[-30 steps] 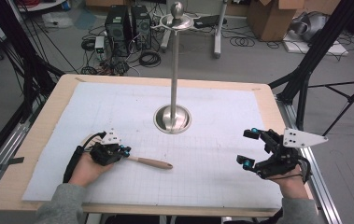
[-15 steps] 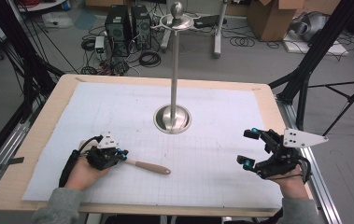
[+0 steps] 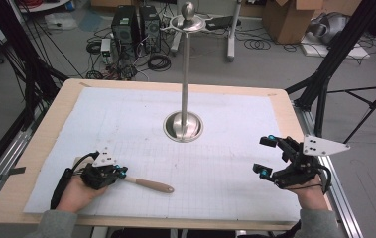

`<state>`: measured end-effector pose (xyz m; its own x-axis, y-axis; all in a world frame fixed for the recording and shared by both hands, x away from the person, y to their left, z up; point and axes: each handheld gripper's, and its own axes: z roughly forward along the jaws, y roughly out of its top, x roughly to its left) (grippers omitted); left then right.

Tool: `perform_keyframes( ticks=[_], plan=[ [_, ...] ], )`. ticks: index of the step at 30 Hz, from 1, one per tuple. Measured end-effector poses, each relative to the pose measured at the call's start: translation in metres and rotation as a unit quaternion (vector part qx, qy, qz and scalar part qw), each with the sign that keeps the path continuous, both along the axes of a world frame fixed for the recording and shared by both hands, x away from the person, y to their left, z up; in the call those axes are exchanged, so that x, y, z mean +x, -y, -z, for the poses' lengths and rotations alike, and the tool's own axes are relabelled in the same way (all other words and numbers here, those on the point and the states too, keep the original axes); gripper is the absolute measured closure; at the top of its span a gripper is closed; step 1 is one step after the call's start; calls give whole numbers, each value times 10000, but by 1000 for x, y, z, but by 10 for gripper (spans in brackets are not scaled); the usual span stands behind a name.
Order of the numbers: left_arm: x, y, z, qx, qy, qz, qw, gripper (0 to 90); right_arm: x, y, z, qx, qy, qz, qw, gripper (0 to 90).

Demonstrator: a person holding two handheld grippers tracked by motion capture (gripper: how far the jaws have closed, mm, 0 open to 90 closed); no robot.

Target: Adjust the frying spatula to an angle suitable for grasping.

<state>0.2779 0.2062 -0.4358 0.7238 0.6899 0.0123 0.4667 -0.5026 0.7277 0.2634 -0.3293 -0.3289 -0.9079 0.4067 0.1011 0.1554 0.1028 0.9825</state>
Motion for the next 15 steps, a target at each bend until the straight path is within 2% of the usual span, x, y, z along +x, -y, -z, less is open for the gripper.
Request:
perform_keyframes(
  ticks=[4, 6, 9, 10, 12, 15],
  plan=[
    [-1, -4, 1, -118, -64, -14, 9999, 898, 0, -1, 0, -22, -23, 17, 10000, 86],
    [0, -4, 1, -110, -70, 21, 9999, 898, 0, -1, 0, -30, -51, 34, 10000, 86],
    [2, -6, 0, -186, -18, 53, 9998, 897, -1, -1, -1, -51, -2, 30, 10000, 86],
    [2, -7, -3, -437, 56, 124, 9990, 898, -3, 0, -2, -42, 3, 40, 10000, 86],
    [2, -7, -7, -636, 169, 275, 9975, 897, -3, 0, -2, -28, 15, 49, 10000, 86],
    [-1, -3, -12, -964, 327, 658, 9926, 897, -3, 0, 0, -75, -21, 44, 10000, 86]
  ],
)
